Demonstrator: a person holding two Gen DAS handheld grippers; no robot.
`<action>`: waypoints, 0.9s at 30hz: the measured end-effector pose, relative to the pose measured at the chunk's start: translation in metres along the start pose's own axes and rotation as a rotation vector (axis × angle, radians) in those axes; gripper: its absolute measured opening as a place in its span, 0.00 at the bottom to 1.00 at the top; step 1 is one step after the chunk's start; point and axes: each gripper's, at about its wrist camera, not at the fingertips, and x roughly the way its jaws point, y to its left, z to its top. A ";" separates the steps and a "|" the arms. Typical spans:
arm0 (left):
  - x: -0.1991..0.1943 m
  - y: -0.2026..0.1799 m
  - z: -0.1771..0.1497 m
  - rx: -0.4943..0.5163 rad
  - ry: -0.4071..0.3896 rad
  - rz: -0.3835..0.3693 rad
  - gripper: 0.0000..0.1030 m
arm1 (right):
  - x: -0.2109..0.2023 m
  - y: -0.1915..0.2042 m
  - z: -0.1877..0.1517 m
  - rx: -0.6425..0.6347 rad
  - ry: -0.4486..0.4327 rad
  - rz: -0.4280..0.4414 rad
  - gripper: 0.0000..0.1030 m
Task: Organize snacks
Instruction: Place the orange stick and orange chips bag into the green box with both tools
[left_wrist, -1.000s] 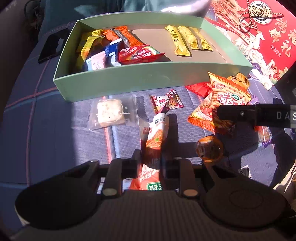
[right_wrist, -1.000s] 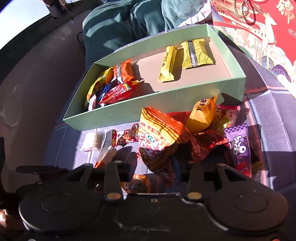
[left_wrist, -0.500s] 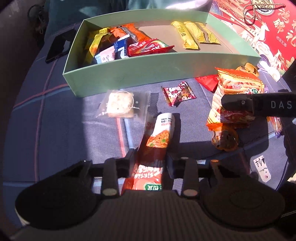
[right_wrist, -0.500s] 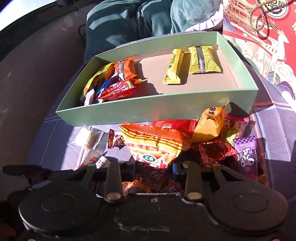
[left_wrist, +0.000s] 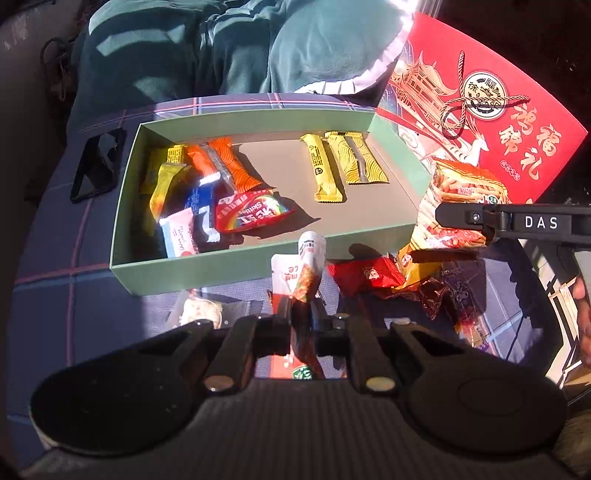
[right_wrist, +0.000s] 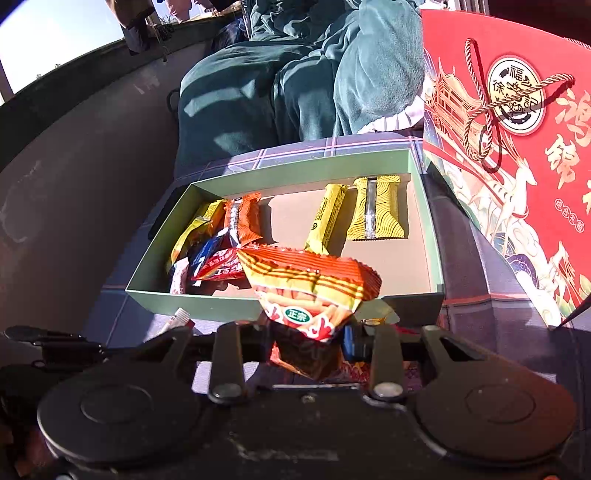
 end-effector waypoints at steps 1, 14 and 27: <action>0.002 -0.006 0.013 0.013 -0.026 0.005 0.09 | 0.001 -0.005 0.009 -0.004 0.000 -0.010 0.32; 0.109 -0.050 0.099 0.005 0.002 -0.039 0.09 | 0.075 -0.039 0.074 -0.095 0.206 -0.069 0.32; 0.102 -0.034 0.094 -0.047 -0.043 0.041 0.96 | 0.056 -0.056 0.075 0.069 0.091 -0.030 1.00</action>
